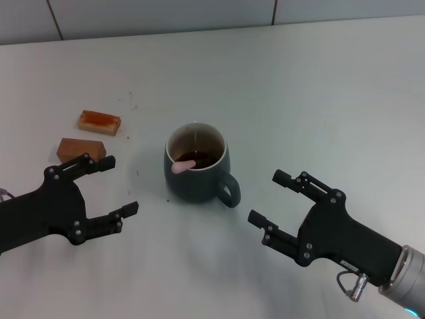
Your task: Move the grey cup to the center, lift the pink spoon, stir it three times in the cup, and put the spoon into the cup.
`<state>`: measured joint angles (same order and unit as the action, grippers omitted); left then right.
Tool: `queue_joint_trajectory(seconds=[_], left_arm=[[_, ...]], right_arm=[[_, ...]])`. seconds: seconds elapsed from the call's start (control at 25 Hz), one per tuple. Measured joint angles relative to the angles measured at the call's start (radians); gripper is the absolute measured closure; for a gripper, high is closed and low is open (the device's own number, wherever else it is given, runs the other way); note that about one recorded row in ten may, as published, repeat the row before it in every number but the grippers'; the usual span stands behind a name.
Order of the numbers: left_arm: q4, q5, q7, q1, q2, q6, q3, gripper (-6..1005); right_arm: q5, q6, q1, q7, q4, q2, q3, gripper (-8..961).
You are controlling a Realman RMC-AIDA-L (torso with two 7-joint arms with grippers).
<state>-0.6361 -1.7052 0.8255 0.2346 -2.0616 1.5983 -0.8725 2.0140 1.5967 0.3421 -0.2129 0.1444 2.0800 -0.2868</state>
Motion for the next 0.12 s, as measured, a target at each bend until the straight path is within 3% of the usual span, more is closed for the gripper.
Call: queue_joint_trajectory(seconds=[0.12], left_arm=[[0.001, 0.001, 0.0, -0.001, 0.0, 0.001, 0.0, 167]], right_arm=[[0.0, 0.0, 0.0, 0.0, -0.002, 0.0, 0.0, 223]])
